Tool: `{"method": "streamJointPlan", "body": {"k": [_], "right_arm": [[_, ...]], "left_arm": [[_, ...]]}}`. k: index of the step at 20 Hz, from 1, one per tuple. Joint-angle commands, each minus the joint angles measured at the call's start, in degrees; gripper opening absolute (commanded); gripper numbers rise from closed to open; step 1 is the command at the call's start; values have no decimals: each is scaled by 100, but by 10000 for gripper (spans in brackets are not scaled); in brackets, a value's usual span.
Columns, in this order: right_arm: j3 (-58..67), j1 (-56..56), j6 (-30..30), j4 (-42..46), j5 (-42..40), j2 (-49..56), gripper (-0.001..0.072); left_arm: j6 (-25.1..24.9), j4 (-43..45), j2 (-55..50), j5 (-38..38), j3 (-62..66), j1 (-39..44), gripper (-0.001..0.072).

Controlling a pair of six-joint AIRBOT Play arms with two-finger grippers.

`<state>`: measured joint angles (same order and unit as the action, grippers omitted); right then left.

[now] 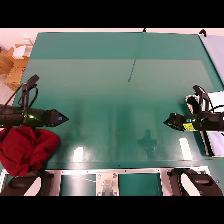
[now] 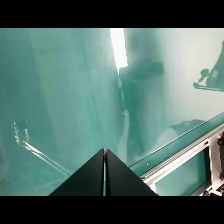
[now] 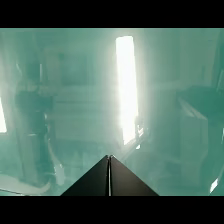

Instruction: Fold the shirts.

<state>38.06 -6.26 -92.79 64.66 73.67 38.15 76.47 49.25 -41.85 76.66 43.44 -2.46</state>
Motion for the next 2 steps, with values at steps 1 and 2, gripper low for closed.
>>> {"method": "streamJointPlan", "body": {"k": [1, 2], "right_arm": [[-26, 15, 4, -15, 2, -17, 13], [-26, 15, 4, -15, 2, -17, 14]], "left_arm": [[-2, 7, 22, -39, -24, 2, 26], [-2, 7, 22, -37, -24, 2, 27]]}}
